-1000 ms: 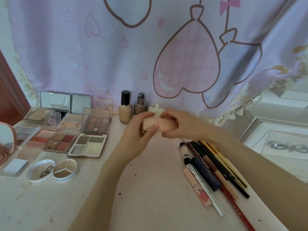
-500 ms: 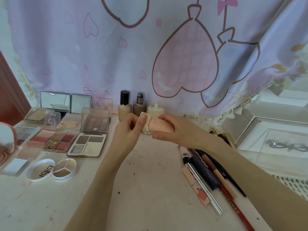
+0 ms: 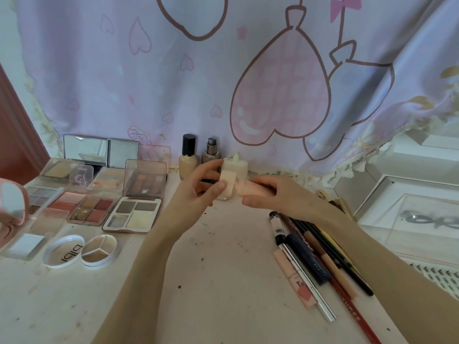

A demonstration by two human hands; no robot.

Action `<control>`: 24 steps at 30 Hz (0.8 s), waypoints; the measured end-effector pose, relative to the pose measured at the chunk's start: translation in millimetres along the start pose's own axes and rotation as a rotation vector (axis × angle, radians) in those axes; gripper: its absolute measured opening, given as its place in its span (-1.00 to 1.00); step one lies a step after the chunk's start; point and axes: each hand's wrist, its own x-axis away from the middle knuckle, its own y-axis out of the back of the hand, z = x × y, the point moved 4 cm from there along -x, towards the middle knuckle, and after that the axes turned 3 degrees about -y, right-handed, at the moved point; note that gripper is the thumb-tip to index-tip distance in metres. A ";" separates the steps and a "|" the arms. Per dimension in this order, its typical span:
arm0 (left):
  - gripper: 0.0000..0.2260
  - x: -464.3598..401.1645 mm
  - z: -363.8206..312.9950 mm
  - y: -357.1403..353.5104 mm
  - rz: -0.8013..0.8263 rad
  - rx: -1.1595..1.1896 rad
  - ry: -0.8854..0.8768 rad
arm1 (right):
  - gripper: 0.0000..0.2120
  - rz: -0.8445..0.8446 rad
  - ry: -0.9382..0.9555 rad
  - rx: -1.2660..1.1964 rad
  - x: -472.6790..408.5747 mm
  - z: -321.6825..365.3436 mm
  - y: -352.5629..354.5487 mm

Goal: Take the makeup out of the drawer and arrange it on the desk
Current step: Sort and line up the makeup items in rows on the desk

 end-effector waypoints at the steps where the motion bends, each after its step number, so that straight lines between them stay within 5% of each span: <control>1: -0.65 0.2 -0.5 0.0 0.012 0.001 -0.014 | -0.80 -0.008 0.000 0.005 -0.7 -0.2 0.2; 8: -0.71 0.0 -0.7 -2.2 0.067 -0.112 -0.012 | -0.83 0.027 0.004 -0.052 -3.9 -1.5 -5.2; 12: -0.86 -2.5 1.2 15.6 -0.102 -0.265 -0.003 | -0.68 -0.018 -0.040 0.025 -8.4 -7.9 -10.0; 16: -0.84 0.2 5.0 44.2 -0.254 -0.682 0.047 | -0.66 -0.025 -0.073 0.175 -12.1 -10.7 -21.3; 24: -0.81 5.6 18.8 44.2 0.019 -0.875 0.223 | -0.60 0.088 -0.049 0.462 -29.1 -6.8 -51.4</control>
